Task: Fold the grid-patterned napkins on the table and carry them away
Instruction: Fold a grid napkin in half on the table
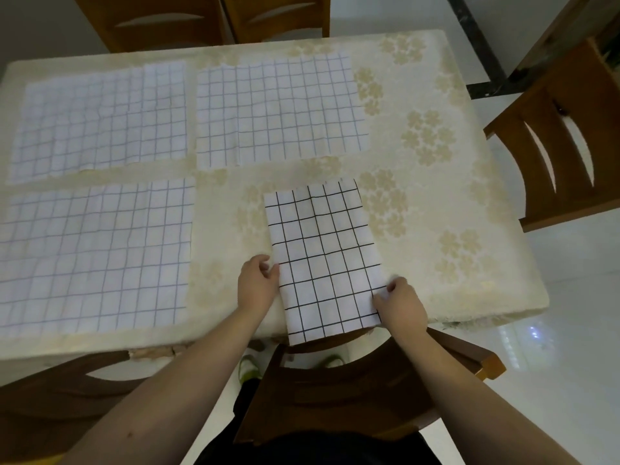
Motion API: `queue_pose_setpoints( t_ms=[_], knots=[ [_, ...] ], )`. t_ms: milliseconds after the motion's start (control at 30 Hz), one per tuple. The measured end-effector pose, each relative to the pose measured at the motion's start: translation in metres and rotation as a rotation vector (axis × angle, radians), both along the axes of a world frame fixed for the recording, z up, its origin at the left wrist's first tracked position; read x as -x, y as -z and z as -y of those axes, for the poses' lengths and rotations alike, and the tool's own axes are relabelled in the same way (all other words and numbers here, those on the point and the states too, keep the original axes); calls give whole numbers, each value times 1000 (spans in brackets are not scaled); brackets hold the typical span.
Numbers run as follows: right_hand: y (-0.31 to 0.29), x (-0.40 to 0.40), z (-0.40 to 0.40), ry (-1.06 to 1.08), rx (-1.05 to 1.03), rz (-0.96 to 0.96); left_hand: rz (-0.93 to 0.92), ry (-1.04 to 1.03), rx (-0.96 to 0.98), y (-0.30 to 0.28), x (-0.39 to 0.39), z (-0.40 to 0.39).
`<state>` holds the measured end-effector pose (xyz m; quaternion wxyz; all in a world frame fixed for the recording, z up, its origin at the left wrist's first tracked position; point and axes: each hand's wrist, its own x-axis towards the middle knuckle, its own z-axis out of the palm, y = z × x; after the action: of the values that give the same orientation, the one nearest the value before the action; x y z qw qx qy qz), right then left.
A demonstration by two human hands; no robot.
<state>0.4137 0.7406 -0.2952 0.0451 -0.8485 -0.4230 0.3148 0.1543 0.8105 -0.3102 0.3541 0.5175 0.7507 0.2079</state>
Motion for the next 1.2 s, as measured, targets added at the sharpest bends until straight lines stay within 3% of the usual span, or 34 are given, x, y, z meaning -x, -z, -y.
queue_pose_setpoints(
  t_ms=[133, 233, 367, 600, 933, 1067, 1200],
  knots=[
    [6, 6, -5, -48, -162, 184, 26, -17, 108, 5, 5, -11],
    [6, 11, -20, -112, -297, 151, 76, -33, 181, 6, 0, -18],
    [6, 32, -33, -487, -405, 159, -45, 44, 181, 12, -5, -17],
    [20, 93, -4, -1001, -191, 168, -75, 48, 194, 7, -5, -18],
    [28, 80, 25, -1359, -174, 27, -89, 106, 216, 2, -1, -24],
    [22, 65, 18, -1344, -287, -62, -85, 96, 220, 2, 0, -24],
    [23, 52, -1, -941, -525, -98, -36, 7, 214, 5, -1, -27]
  ],
)
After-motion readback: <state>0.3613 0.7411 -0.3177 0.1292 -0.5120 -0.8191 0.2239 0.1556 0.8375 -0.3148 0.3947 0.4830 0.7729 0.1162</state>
